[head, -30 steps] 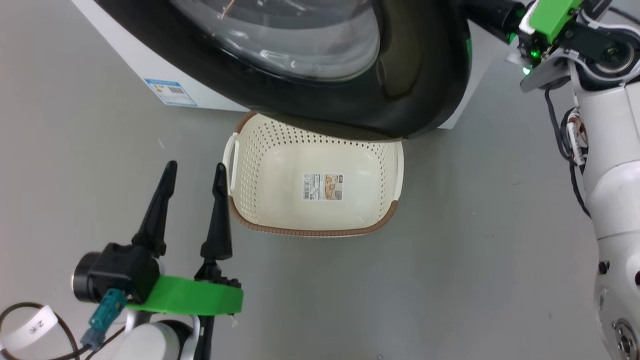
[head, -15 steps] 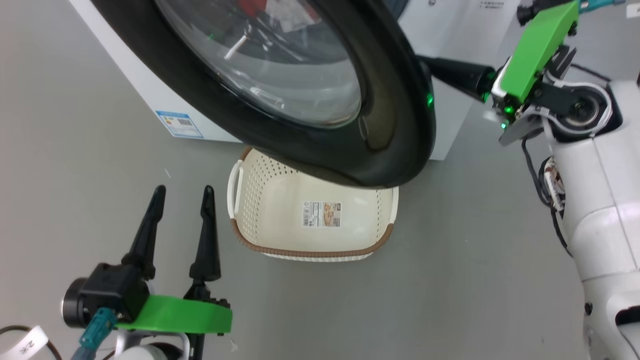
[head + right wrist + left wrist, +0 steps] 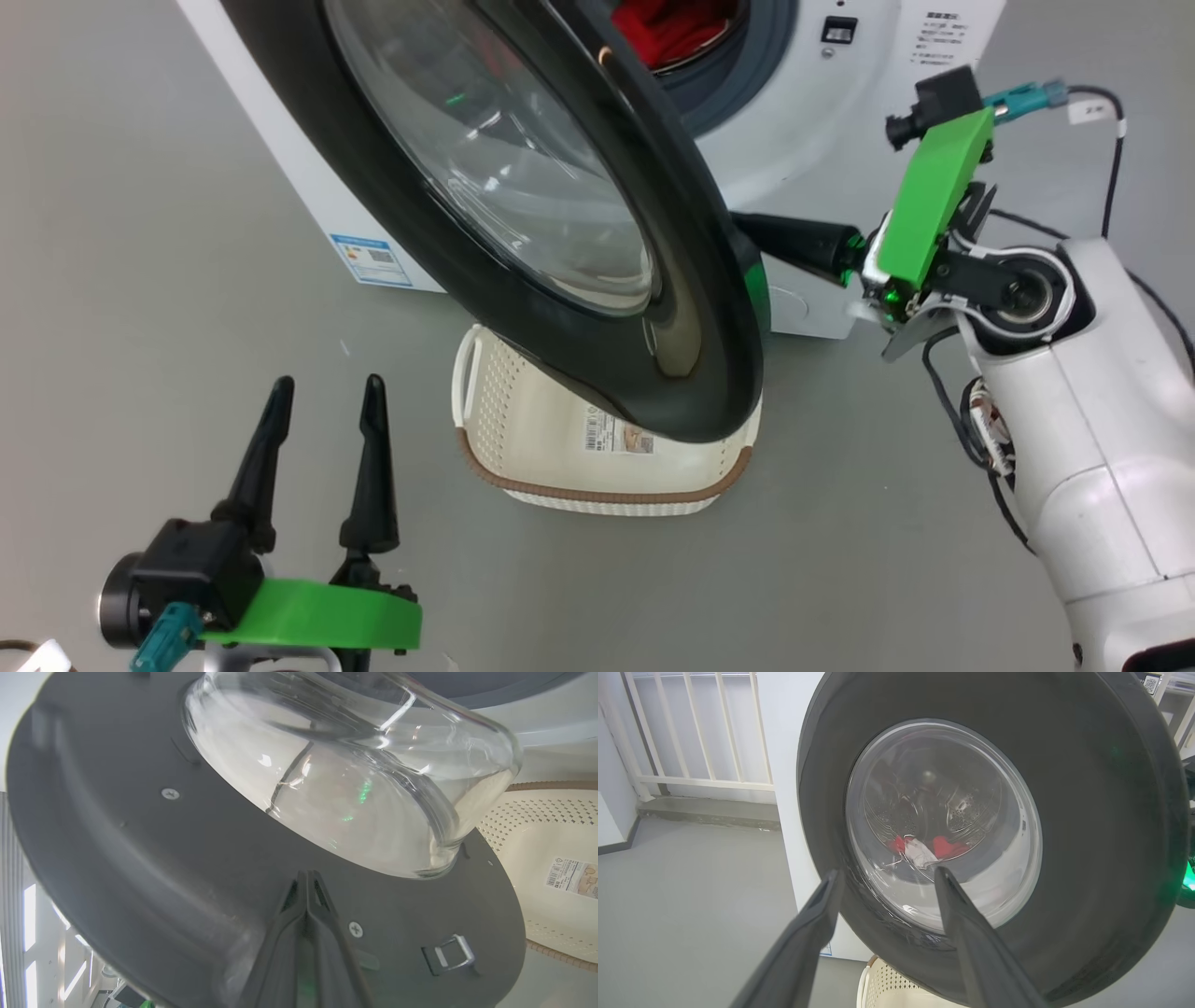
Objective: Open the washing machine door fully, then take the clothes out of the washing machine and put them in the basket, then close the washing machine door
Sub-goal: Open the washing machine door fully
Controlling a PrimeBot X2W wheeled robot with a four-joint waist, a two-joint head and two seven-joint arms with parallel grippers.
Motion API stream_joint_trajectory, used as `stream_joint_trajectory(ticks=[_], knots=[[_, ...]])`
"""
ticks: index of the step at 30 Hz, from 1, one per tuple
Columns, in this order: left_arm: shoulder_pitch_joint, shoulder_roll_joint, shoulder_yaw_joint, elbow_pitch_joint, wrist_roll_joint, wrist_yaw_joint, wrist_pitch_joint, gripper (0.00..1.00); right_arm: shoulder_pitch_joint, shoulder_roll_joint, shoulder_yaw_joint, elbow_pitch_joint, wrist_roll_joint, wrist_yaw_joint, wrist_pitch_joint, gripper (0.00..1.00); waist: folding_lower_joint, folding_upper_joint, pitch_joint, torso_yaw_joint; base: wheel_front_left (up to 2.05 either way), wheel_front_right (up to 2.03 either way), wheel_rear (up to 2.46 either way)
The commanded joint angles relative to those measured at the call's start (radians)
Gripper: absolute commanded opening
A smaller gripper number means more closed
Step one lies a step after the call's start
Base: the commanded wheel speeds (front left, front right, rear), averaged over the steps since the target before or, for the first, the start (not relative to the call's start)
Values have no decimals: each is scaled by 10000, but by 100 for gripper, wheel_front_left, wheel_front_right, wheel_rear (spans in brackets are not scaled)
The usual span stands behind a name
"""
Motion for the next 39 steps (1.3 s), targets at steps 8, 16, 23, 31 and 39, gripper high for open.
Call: stream_joint_trajectory(ticks=[8,16,23,31,39], knots=[[121,285,448,-409,-174,211,58,100,553,271,827,-740,554,77,-119,0,0,0,-324,449,0,0,0],[360,369,510,-547,-243,317,110,100,1002,271,1377,-1121,855,77,-66,0,0,0,-567,797,0,0,0],[472,404,514,-592,-320,345,165,100,1301,271,1665,-1318,974,77,-56,0,0,0,-708,1069,0,0,0],[560,423,489,-620,-392,356,210,100,1608,271,2022,-1457,1160,77,-50,0,0,0,-858,1432,0,0,0],[668,456,429,-647,-433,368,262,100,1868,271,2393,-1551,1447,77,-178,0,0,0,-1024,1892,0,0,0]])
